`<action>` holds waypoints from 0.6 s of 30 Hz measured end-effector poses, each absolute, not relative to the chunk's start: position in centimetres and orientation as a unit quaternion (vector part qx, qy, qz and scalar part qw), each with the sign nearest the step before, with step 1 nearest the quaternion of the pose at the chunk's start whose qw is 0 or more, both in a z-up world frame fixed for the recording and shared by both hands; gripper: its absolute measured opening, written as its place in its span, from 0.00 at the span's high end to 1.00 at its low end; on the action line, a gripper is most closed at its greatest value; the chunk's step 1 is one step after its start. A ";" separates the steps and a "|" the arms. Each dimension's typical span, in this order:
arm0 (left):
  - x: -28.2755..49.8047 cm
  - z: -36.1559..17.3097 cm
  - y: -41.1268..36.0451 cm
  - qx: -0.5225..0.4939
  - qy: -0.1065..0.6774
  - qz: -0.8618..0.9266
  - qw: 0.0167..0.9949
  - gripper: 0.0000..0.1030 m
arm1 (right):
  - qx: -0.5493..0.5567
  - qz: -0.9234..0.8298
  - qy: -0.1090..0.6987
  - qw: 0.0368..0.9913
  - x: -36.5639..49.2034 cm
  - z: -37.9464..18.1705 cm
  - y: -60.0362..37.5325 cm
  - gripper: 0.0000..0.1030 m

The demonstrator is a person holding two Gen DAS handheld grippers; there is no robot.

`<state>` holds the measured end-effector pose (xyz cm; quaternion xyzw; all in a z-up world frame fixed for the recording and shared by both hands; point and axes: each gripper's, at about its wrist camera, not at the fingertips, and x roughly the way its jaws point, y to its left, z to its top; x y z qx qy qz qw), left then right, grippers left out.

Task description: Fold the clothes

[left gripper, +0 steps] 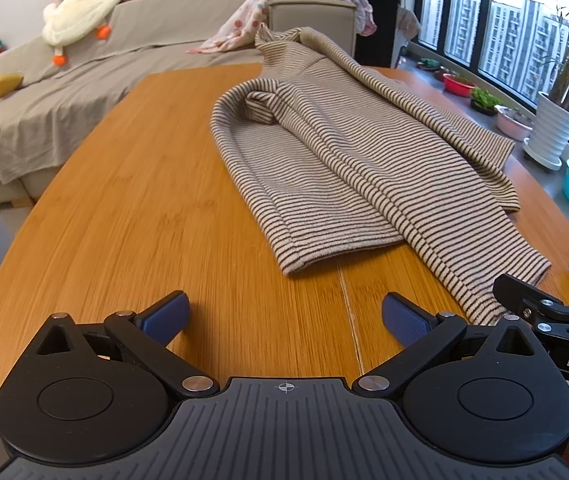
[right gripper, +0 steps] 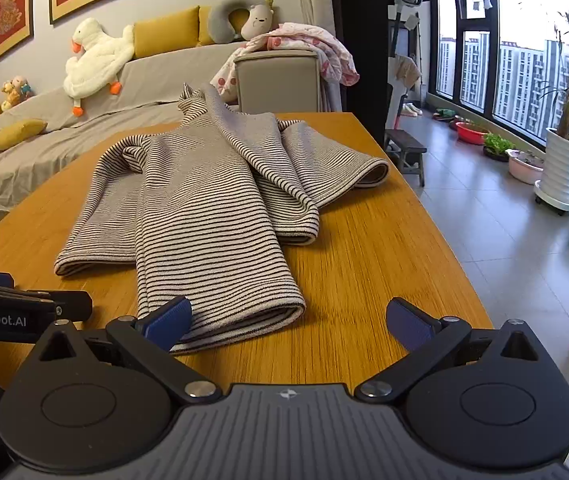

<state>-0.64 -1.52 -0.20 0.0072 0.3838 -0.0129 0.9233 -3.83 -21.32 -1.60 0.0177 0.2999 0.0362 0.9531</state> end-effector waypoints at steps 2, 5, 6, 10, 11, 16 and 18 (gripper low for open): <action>-0.8 -0.3 -1.5 0.006 0.379 -0.012 0.925 0.00 | 0.017 0.037 0.296 0.954 -3.9 -1.7 -21.3 0.00; -0.9 -0.4 -1.5 0.006 0.377 -0.012 0.926 0.00 | 0.017 0.037 0.291 0.956 -4.0 -1.7 -21.3 0.00; -0.9 -0.3 -1.5 0.006 0.378 -0.012 0.926 0.00 | 0.017 0.037 0.291 0.956 -3.9 -1.7 -21.3 0.00; -0.9 -0.3 -1.6 0.007 0.378 -0.012 0.926 0.00 | 0.015 0.040 0.289 0.956 -3.8 -1.7 -21.2 0.00; -1.0 -0.3 -1.6 0.007 0.378 -0.012 0.926 0.00 | 0.015 0.041 0.289 0.956 -3.8 -1.7 -21.2 0.00; -0.9 -0.3 -1.2 0.014 0.380 -0.028 0.925 0.00 | 0.015 0.044 0.289 0.956 -3.6 -1.5 -21.3 0.00; -0.8 -0.2 -1.0 0.016 0.380 -0.034 0.924 0.00 | 0.015 0.050 0.291 0.955 -3.4 -1.4 -21.3 0.00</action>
